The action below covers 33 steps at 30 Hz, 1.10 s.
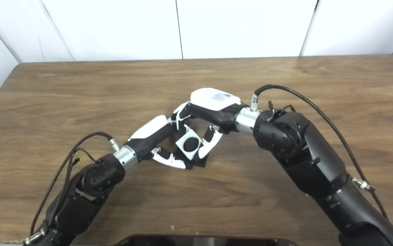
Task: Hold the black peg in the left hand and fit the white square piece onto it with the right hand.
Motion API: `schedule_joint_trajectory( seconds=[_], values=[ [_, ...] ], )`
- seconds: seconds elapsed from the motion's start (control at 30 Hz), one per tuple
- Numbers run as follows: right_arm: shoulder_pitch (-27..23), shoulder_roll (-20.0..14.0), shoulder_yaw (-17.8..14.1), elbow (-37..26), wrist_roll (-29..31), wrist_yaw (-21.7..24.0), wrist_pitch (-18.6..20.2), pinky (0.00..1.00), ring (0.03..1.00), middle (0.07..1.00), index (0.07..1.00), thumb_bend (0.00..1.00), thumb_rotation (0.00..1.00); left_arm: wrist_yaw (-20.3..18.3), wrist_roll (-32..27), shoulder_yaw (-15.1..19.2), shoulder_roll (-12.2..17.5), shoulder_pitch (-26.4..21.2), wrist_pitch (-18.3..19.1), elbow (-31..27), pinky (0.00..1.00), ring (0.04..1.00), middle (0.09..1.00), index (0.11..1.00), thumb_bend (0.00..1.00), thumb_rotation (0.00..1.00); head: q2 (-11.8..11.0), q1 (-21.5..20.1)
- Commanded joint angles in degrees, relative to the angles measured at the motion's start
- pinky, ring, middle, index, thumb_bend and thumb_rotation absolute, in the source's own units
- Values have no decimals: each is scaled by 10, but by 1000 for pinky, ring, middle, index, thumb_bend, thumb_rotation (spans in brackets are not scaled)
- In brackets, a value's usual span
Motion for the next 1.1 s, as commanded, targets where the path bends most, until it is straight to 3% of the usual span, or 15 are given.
schedule_joint_trajectory(
  seconds=[0.0,0.77,0.93,0.97,1.07],
  values=[
    [-12,-10,-1,-6,-3,7,-12,772,835,794,482,521,133,-12,22,-9,9,6,11,2,1000,1000,980,493,520,74,0,1],
    [-5,-17,-6,1,-11,5,-15,770,833,797,482,521,135,-12,23,-9,11,1,6,5,1000,1000,978,493,519,75,5,-5],
    [-8,-17,-6,-6,-4,21,2,777,840,820,494,522,151,-10,21,-9,9,0,2,9,1000,1000,978,493,520,74,3,-5],
    [-9,-18,-6,-6,-4,24,4,784,846,840,660,766,264,-10,21,-9,9,0,1,9,1000,1000,977,493,520,75,3,-5],
    [-11,-18,-7,-8,-4,33,12,793,862,884,788,900,336,-10,21,-8,9,2,4,7,1000,1000,978,493,520,75,4,-7]
  ],
)
